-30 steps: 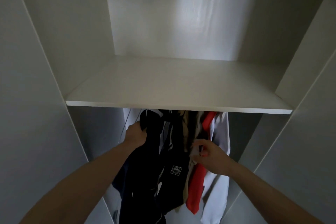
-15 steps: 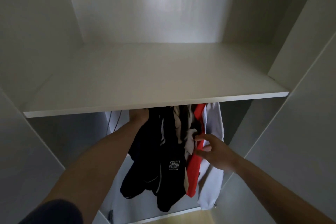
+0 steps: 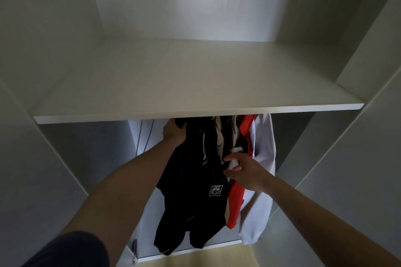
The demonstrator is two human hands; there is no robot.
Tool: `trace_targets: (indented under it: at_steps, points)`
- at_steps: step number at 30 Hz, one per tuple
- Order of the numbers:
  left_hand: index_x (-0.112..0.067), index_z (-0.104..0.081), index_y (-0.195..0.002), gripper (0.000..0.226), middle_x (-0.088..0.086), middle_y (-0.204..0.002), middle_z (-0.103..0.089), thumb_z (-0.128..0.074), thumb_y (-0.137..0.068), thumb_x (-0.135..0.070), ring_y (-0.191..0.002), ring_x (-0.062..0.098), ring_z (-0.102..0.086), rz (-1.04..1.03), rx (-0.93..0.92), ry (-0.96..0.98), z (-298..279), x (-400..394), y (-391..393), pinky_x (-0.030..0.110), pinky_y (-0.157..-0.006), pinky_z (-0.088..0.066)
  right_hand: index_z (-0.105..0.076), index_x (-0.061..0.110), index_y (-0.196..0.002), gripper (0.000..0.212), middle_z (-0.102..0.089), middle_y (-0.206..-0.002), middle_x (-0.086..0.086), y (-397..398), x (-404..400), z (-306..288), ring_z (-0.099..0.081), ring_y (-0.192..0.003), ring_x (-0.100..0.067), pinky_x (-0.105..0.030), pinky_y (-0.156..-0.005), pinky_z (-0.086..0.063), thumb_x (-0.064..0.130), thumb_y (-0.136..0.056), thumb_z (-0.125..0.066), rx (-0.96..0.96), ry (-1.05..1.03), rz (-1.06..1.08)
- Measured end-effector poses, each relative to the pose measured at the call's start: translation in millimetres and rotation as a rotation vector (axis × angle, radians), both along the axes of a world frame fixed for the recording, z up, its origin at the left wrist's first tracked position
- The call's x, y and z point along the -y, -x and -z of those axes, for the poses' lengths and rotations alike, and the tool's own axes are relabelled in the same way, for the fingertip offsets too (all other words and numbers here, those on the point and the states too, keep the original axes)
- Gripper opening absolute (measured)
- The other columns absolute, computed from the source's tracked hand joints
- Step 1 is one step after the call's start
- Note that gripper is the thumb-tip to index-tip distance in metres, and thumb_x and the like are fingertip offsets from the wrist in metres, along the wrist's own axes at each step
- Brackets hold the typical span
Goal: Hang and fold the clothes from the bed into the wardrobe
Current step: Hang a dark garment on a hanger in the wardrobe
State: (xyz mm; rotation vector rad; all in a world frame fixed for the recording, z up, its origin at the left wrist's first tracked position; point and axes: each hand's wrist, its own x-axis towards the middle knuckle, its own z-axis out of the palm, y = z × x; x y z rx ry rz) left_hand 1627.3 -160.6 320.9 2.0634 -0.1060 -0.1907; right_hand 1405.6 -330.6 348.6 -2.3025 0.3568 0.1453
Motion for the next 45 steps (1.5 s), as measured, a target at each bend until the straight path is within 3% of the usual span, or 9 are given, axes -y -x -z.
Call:
trace_targets:
  at_steps: [5, 14, 16, 20, 23, 28, 33, 43, 45]
  points:
    - [-0.008, -0.029, -0.159, 0.064, 0.016, -0.153, -0.048, -0.049, -0.106, -0.039, -0.131, 0.032, -0.054, 0.086, -0.004, -0.169, 14.0, -7.1, 11.2, 0.040, -0.110, -0.046, -0.059, 0.020, -0.136, 0.045, -0.061, -0.121, -0.001, -5.8, -4.0, 6.1, -0.067, -0.096, -0.012, -0.008, -0.072, -0.048, 0.025, -0.094, -0.074, -0.004, 0.031, -0.048]
    - [-0.006, -0.015, -0.162, 0.077, 0.018, -0.158, -0.040, -0.044, -0.106, -0.051, -0.136, 0.033, -0.050, 0.073, -0.142, -0.250, 28.9, -1.4, 40.5, 0.036, -0.106, -0.044, -0.060, 0.016, -0.134, 0.045, -0.068, -0.102, -0.003, 16.3, 6.5, 10.1, -0.069, -0.093, -0.014, -0.022, -0.085, -0.055, 0.021, -0.092, -0.075, 0.036, 0.052, -0.098]
    - [-0.005, -0.013, -0.161, 0.081, 0.018, -0.157, -0.041, -0.049, -0.104, -0.049, -0.135, 0.033, -0.050, 0.090, -0.134, -0.251, 30.6, -2.3, 45.8, 0.037, -0.107, -0.044, -0.061, 0.017, -0.133, 0.044, -0.066, -0.103, -0.002, 21.7, 8.5, 6.5, -0.066, -0.080, -0.008, -0.017, -0.076, -0.053, 0.022, -0.092, -0.076, 0.057, 0.076, -0.103]
    - [-0.004, -0.020, -0.159, 0.079, 0.018, -0.155, -0.043, -0.053, -0.102, -0.047, -0.136, 0.034, -0.048, 0.112, -0.088, -0.307, 32.6, -11.6, 51.1, 0.044, -0.112, -0.044, -0.060, 0.016, -0.129, 0.039, -0.068, -0.113, -0.013, 26.5, 8.8, -5.5, -0.071, -0.079, -0.020, -0.026, -0.071, -0.056, 0.019, -0.093, -0.075, 0.053, 0.044, -0.100]
    - [-0.009, -0.026, -0.159, 0.068, 0.015, -0.152, -0.048, -0.051, -0.104, -0.040, -0.133, 0.032, -0.052, 0.160, -0.047, -0.273, 33.1, -22.1, 53.5, 0.041, -0.111, -0.044, -0.060, 0.014, -0.128, 0.037, -0.069, -0.108, -0.018, 25.0, 7.8, -13.9, -0.064, -0.062, -0.004, -0.018, -0.059, -0.052, 0.013, -0.093, -0.074, 0.086, -0.035, -0.071]
    - [-0.014, -0.035, -0.157, 0.060, 0.004, -0.147, -0.053, -0.057, -0.103, -0.026, -0.128, 0.021, -0.056, 0.198, 0.009, -0.139, 38.8, -49.6, 64.0, 0.028, -0.105, -0.046, -0.060, 0.019, -0.129, 0.039, -0.064, -0.118, -0.021, 19.2, 0.1, -15.1, -0.068, -0.102, -0.029, -0.024, -0.076, -0.056, 0.014, -0.093, -0.073, 0.104, -0.123, -0.005]
    - [-0.017, -0.039, -0.155, 0.058, 0.002, -0.148, -0.051, -0.061, -0.101, -0.020, -0.132, 0.017, -0.052, 0.204, 0.026, -0.094, 65.2, -77.7, 85.1, 0.031, -0.113, -0.042, -0.058, 0.037, -0.120, 0.038, -0.066, -0.114, -0.004, 14.3, -8.3, 13.5, -0.065, -0.082, -0.005, -0.012, -0.064, -0.050, 0.017, -0.092, -0.075, 0.118, -0.202, 0.057]
    - [-0.016, -0.060, -0.131, 0.043, 0.001, -0.127, -0.058, -0.071, -0.091, -0.005, -0.111, 0.019, -0.061, 0.156, 0.219, -0.021, 79.4, -97.9, 104.7, 0.039, -0.099, -0.053, -0.053, 0.046, -0.119, 0.039, -0.064, -0.123, 0.002, 58.2, -32.8, 49.5, -0.067, -0.109, -0.016, -0.037, -0.095, -0.057, 0.023, -0.095, -0.072, 0.018, -0.253, 0.194]
    - [-0.016, -0.065, -0.121, 0.036, -0.001, -0.118, -0.058, -0.072, -0.089, -0.002, -0.104, 0.018, -0.061, 0.068, 0.277, -0.004, 75.7, -108.9, 101.7, 0.042, -0.093, -0.055, -0.052, 0.047, -0.122, 0.040, -0.063, -0.125, 0.003, 74.1, -34.2, 44.6, -0.066, -0.110, -0.015, -0.032, -0.093, -0.057, 0.025, -0.095, -0.071, 0.014, -0.252, 0.209]
